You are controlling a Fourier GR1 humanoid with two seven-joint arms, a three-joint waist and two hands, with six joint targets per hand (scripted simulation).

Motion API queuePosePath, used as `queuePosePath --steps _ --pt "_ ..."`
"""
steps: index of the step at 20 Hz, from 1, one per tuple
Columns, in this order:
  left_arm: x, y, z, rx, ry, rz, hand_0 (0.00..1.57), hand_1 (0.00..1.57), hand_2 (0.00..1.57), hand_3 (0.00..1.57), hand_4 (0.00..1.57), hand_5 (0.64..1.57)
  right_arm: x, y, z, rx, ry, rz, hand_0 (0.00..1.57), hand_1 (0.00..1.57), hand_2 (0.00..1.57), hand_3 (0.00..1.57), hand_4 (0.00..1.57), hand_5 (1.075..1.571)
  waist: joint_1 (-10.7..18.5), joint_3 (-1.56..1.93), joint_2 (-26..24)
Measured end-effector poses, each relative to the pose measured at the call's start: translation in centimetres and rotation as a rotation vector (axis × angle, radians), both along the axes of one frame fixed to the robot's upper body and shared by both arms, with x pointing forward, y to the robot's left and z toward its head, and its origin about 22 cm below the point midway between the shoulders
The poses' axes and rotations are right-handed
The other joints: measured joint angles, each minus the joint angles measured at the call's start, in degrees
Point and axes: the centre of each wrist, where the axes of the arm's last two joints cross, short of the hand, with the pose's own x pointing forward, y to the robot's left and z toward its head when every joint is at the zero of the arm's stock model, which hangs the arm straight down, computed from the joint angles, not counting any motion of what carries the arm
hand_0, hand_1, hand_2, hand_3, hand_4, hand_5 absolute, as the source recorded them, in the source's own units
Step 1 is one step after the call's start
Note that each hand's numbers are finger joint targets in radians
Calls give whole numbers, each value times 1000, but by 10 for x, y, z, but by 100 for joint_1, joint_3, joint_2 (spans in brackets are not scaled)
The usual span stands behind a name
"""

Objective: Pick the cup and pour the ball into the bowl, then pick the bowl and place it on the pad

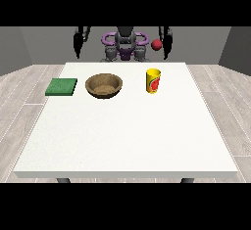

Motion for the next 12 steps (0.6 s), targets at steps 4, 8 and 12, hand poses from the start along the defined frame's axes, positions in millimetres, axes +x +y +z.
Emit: queuePosePath --steps 4,8,12 --pt "2 2 15 13 -23 -4 0 0 0 0 0 1535 1 -7 15 -30 -15 0 0 0 0 305 1058 1571 -19 41 -740" --pt "7 -2 38 -41 -70 -14 0 0 0 0 0 1529 11 13 41 13 -83 45 0 0 0 0 919 1570 99 66 -1660" --pt "6 -14 58 -195 -24 -33 0 0 0 0 0 1550 15 58 62 103 -36 61 0 0 0 0 724 1570 374 89 -2461"
